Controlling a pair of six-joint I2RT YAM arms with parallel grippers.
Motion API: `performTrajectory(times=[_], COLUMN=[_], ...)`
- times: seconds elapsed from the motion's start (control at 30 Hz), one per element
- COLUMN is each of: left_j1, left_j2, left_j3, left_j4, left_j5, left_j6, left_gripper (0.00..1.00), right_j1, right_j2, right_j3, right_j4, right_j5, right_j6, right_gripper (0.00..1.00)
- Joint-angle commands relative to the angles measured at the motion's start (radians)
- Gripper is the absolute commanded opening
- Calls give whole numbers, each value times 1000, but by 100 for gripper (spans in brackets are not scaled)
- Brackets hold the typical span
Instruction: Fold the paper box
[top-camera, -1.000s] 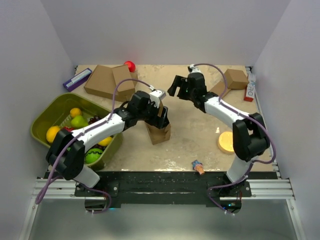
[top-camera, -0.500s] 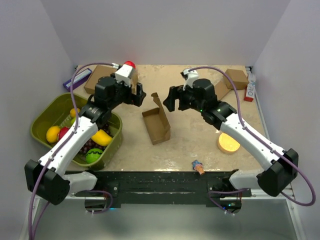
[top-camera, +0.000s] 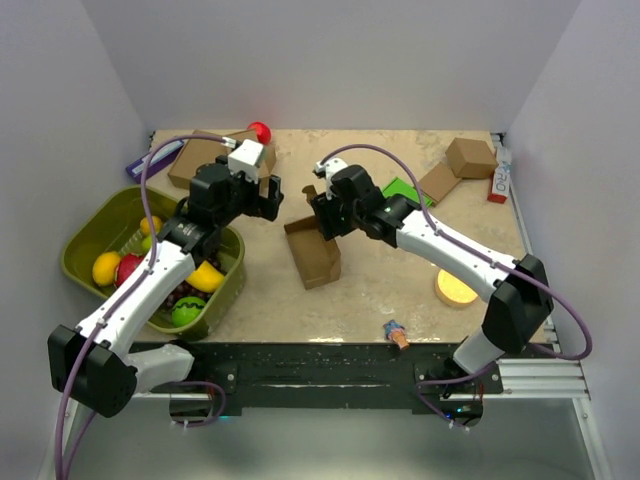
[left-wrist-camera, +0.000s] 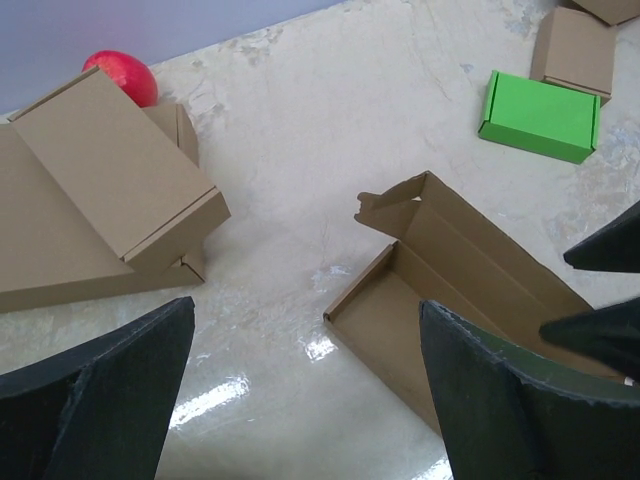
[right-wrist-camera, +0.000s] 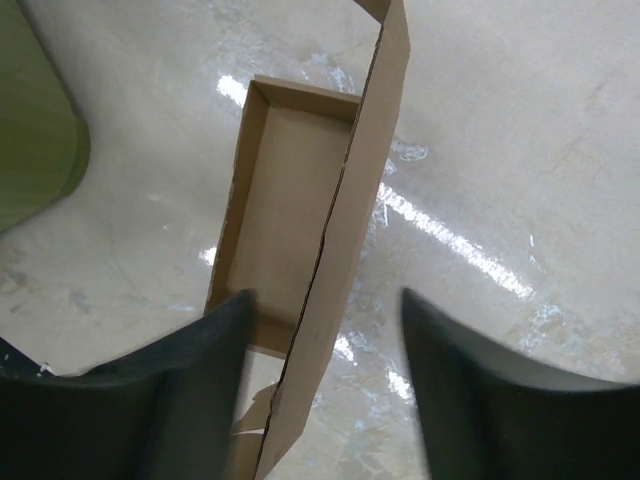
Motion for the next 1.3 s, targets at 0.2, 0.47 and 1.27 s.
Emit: performTrajectory(times=[0.2,0.47,1.27], left_j1=[19,21,21], left_j2=[-41,13,274], left_j3=[-9,-7,29], left_j4=[39,49,119], left_j5=[13,239,210], left_j6=[38,96,76], left_gripper=[98,98,78], right_j1=[-6,-9,-36], right_j2=[44,18,-17], right_j3=[114,136,68], right_j4=[-89,-101,-31], right_j5=[-5,7,-190], right_j6=[-306,-606,-723], right_gripper=[2,0,5])
